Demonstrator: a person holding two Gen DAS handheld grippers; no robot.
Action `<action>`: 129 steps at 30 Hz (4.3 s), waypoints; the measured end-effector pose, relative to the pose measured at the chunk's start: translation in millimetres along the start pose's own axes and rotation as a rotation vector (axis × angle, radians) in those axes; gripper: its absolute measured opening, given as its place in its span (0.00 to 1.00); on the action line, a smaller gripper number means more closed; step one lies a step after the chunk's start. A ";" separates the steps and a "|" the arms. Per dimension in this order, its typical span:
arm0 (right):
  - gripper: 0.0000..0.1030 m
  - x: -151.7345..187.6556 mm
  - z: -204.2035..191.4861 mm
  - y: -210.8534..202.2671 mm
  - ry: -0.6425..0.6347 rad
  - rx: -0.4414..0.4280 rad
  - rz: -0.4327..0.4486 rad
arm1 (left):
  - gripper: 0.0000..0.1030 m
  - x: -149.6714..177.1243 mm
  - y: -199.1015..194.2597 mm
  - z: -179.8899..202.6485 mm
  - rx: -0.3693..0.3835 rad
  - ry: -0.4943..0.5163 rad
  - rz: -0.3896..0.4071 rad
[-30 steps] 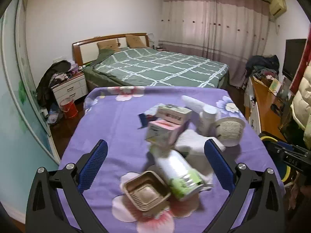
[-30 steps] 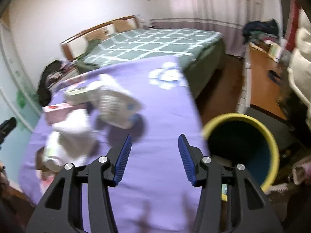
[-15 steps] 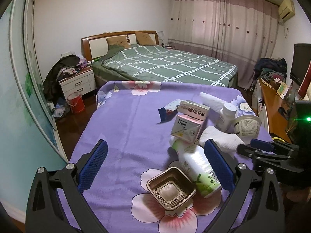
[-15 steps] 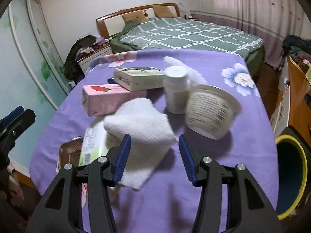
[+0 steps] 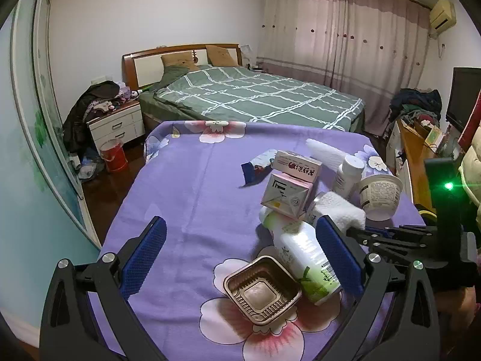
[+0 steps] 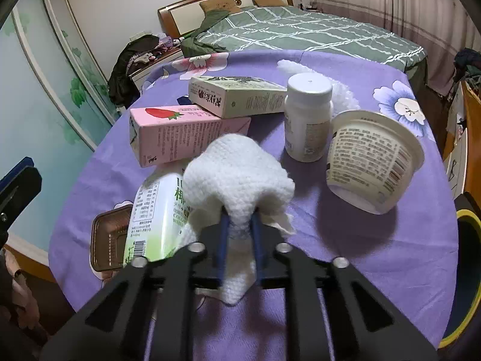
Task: Collect trash
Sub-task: 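Lift the white towel with the right tool and drop it into the bin, then reach the left tool to the white-green bottle and grasp it, then carry the bottle with the left tool over the bin and release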
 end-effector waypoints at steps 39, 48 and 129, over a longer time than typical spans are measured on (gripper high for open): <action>0.11 61.8 260.7 -165.0 0.397 0.350 0.238 | 0.95 21.7 4.0 94.6 0.085 0.116 -0.048; 0.12 89.6 301.2 -143.9 0.453 0.415 0.181 | 0.95 27.1 7.1 116.2 0.081 0.141 -0.069; 0.35 83.7 278.6 -115.3 0.422 0.364 0.168 | 0.54 16.4 -3.7 125.7 0.043 0.162 -0.033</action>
Point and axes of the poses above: each gripper's, at about its wrist camera, not at the fingertips, and y roughly the way its jaws point, z to its right, x to its underside, the point moved 10 cm from there along y, roughly the way its jaws point, and after that the axes turned 5 degrees about x, right-handed, at the moved point
